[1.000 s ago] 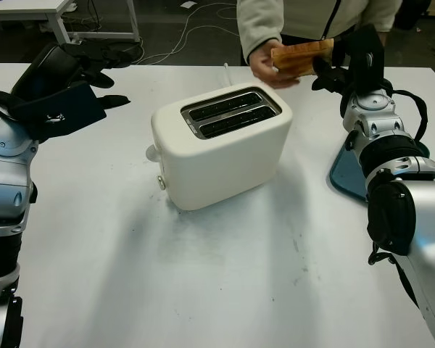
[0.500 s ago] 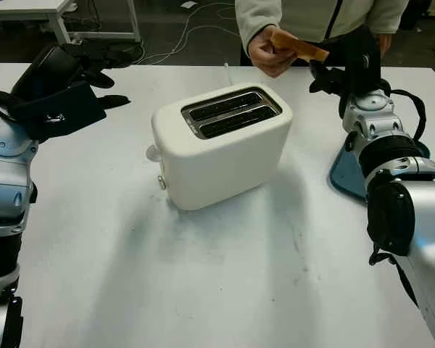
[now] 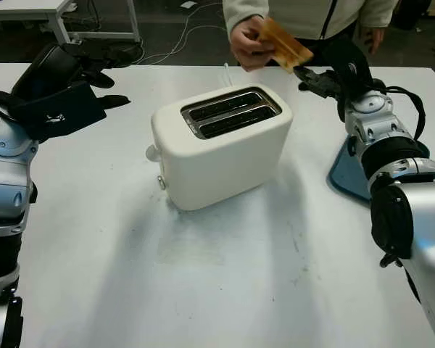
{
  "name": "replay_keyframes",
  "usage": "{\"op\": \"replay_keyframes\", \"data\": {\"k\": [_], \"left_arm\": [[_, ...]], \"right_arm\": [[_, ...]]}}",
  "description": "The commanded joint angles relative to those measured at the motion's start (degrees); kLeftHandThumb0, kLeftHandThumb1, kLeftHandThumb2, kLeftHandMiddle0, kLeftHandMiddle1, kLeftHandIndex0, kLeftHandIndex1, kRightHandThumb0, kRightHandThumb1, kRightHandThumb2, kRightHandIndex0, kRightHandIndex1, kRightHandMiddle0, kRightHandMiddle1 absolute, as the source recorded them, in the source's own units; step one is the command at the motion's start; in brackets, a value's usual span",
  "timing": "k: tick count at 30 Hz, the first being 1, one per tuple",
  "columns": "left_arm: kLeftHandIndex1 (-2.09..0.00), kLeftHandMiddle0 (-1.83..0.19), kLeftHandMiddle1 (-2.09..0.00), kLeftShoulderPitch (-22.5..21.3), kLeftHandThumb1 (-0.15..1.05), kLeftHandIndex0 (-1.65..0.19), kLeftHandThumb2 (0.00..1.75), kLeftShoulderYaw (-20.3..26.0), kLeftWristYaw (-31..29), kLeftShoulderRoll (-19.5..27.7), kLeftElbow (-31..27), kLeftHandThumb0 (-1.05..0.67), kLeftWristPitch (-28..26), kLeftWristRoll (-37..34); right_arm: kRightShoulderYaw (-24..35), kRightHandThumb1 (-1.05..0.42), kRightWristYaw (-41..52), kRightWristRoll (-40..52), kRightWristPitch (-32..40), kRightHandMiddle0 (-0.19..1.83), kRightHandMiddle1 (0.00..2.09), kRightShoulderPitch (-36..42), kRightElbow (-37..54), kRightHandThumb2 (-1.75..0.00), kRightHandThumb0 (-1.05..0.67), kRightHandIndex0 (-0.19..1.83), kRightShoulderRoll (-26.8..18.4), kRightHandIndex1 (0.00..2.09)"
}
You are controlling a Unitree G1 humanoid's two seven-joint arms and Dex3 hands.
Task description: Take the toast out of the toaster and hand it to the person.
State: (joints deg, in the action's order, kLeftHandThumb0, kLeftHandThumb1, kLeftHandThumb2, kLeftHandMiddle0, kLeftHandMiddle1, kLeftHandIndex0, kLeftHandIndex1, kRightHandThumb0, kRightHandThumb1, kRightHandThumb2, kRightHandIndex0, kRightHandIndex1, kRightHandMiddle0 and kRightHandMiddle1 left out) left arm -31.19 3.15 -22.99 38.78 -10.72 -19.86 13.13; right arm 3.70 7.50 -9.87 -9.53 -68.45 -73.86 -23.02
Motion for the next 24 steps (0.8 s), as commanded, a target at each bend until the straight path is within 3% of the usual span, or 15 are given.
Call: {"op": "replay_keyframes", "data": {"k": [1, 5, 10, 15, 19, 24], "left_arm": [[-0.01, -0.48, -0.62, 1.64, 0.89, -0.66, 0.01, 1.1, 0.32, -0.45, -1.0, -0.33, 0.11, -0.75], [0.0, -0.44, -0.6, 3.91, 0.91, -0.62, 0.02, 2.53, 0.55, -1.36, -4.36, -0.28, -2.05, -1.22], [0.0, -0.43, -0.61, 7.82, 0.92, -0.62, 0.02, 4.83, 2.43, -3.49, -9.1, -0.29, -1.74, -1.73], [0.0, -0.34, -0.57, 13.74, 0.92, -0.51, 0.1, 8.0, 4.42, -7.82, -16.47, -0.33, -3.97, -4.09], [0.0, -0.32, -0.59, 19.71, 0.92, -0.49, 0.17, 9.37, 8.28, -12.84, -20.51, -0.3, 1.13, -5.53], [0.0, -0.14, -0.62, 27.2, 0.92, -0.36, 0.32, 8.79, 12.4, -19.9, -25.87, -0.34, 2.85, -7.12]], "right_arm": [[0.57, -0.91, 1.13, 1.21, -3.19, 0.22, 0.02, 1.7, 2.1, -0.03, -0.78, 0.23, -1.3, 0.03], [1.75, -0.89, 2.11, 3.21, -7.03, 0.24, 0.02, 5.41, 6.3, -0.01, -0.75, 0.26, -2.02, 0.04], [4.37, -0.91, 5.89, 8.15, -9.57, 0.29, 0.04, 14.16, 17.96, -0.01, -0.63, 0.3, -1.77, 0.05], [5.21, -0.92, 8.07, 11.85, -6.44, 0.37, 0.06, 28.6, 39.04, -0.09, -0.63, 0.37, -0.99, 0.07], [6.22, -0.92, 9.26, 17.73, 0.17, 0.34, 0.03, 41.24, 55.95, -0.13, -0.63, 0.33, 1.82, 0.04], [6.9, -0.92, 7.46, 23.29, 8.47, 0.28, 0.0, 54.2, 71.97, -0.21, -0.56, 0.27, 6.62, 0.01]]}}
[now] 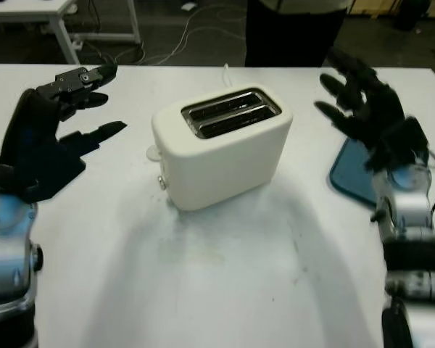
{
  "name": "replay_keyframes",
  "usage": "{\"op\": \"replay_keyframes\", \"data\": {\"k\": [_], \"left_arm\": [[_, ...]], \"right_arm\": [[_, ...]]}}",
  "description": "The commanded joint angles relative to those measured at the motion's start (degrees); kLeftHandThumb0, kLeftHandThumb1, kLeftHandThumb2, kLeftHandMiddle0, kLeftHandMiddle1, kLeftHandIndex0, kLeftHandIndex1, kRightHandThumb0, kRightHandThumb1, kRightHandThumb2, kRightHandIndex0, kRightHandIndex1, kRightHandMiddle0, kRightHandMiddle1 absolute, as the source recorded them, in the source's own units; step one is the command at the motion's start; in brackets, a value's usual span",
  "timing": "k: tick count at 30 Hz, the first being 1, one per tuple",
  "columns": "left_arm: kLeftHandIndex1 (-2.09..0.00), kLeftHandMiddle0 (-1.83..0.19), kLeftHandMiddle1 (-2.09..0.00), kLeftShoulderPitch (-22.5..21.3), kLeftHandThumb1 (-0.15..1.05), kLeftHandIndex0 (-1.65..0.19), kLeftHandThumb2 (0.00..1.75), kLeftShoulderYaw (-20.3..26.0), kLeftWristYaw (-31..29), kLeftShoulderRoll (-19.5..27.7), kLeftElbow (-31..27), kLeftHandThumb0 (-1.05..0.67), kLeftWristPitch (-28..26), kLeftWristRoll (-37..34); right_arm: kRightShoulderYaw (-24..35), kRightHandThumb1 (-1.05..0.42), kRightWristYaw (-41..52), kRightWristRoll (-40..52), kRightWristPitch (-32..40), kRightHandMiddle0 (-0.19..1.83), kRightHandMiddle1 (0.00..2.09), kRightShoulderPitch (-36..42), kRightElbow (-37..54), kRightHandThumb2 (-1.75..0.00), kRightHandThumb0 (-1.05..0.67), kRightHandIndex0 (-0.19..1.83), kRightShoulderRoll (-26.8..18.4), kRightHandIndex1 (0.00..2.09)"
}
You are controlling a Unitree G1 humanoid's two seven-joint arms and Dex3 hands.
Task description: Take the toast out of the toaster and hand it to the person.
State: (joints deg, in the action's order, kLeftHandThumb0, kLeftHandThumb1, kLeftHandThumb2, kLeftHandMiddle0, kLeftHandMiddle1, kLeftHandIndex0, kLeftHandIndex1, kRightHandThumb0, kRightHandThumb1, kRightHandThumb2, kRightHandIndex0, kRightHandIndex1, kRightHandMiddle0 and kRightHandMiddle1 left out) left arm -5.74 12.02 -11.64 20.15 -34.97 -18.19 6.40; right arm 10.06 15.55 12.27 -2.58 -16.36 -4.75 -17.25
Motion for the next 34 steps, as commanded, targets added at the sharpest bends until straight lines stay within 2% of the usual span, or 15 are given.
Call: {"op": "replay_keyframes", "data": {"k": [1, 5, 7, 10, 12, 14, 19, 22, 29, 34], "left_arm": [[0.0, -0.1, -0.62, 3.38, 0.92, -0.33, 0.35, -0.48, 1.45, -2.41, -2.79, -0.35, 1.48, -0.75], [0.0, -0.01, -0.62, 9.39, 0.92, -0.26, 0.44, -2.62, 2.69, -6.87, -6.78, -0.39, 2.35, -2.44], [0.0, 0.0, -0.54, 12.61, 0.92, -0.2, 0.47, -5.05, 4.62, -10.27, -7.99, -0.36, 3.25, -2.39], [0.0, 0.0, -0.38, 16.52, 0.92, -0.12, 0.53, -8.81, 7.52, -13.94, -7.04, -0.33, 7.12, -0.83], [0.0, 0.0, -0.19, 18.87, 0.92, -0.05, 0.59, -10.82, 8.6, -15.6, -5.09, -0.29, 10.05, -0.67], [0.0, 0.0, -0.11, 20.54, 0.92, -0.02, 0.61, -12.02, 9.61, -16.6, -3.24, -0.27, 12.32, -0.28], [-0.01, -0.01, -0.09, 22.76, 0.92, -0.02, 0.63, -13.16, 11.77, -18.88, 0.38, -0.28, 15.83, -0.37], [-0.01, -0.01, -0.09, 23.69, 0.92, -0.02, 0.64, -14.25, 11.55, -19.25, 0.68, -0.29, 13.85, -0.68], [-0.02, -0.04, -0.11, 22.53, 0.92, -0.05, 0.63, -15.0, 12.39, -19.38, 5.86, -0.31, 14.88, 0.08], [-0.02, -0.03, -0.1, 22.26, 0.92, -0.05, 0.61, -15.18, 11.98, -19.19, 6.7, -0.35, 14.34, -0.43]], "right_arm": [[0.51, -0.92, -0.38, 1.68, 1.55, 0.28, 0.0, 4.07, 4.15, -0.23, -0.57, 0.28, 1.48, 0.01], [0.44, -0.92, -0.52, 3.17, 1.76, 0.3, 0.01, 10.21, 9.13, -0.3, -0.57, 0.31, 3.81, 0.02], [-0.42, -0.92, -2.42, 1.3, 0.9, 0.33, 0.03, 12.58, 11.27, -0.35, -0.54, 0.34, 5.23, 0.04], [-2.5, -0.92, -4.59, -1.58, 0.26, 0.36, 0.04, 15.36, 13.7, -0.43, -0.46, 0.37, 7.14, 0.06], [-3.85, -0.92, -5.45, -1.46, 0.08, 0.37, 0.04, 17.17, 14.15, -0.42, -0.47, 0.37, 9.51, 0.05], [-4.96, -0.92, -6.49, -2.0, -0.5, 0.36, 0.03, 18.52, 13.82, -0.41, -0.49, 0.36, 11.3, 0.05], [-6.05, -0.92, -9.13, -3.87, -0.94, 0.36, 0.02, 19.43, 12.18, -0.4, -0.51, 0.35, 14.27, 0.05], [-6.69, -0.92, -9.93, -4.55, 0.41, 0.37, 0.02, 19.33, 12.67, -0.38, -0.53, 0.37, 14.82, 0.05], [-7.69, -0.92, -11.38, -5.38, 3.1, 0.35, 0.01, 19.56, 12.93, -0.37, -0.54, 0.35, 15.49, 0.04], [-7.99, -0.92, -12.88, -6.43, 5.25, 0.36, 0.01, 19.73, 14.11, -0.35, -0.54, 0.36, 15.41, 0.04]]}}
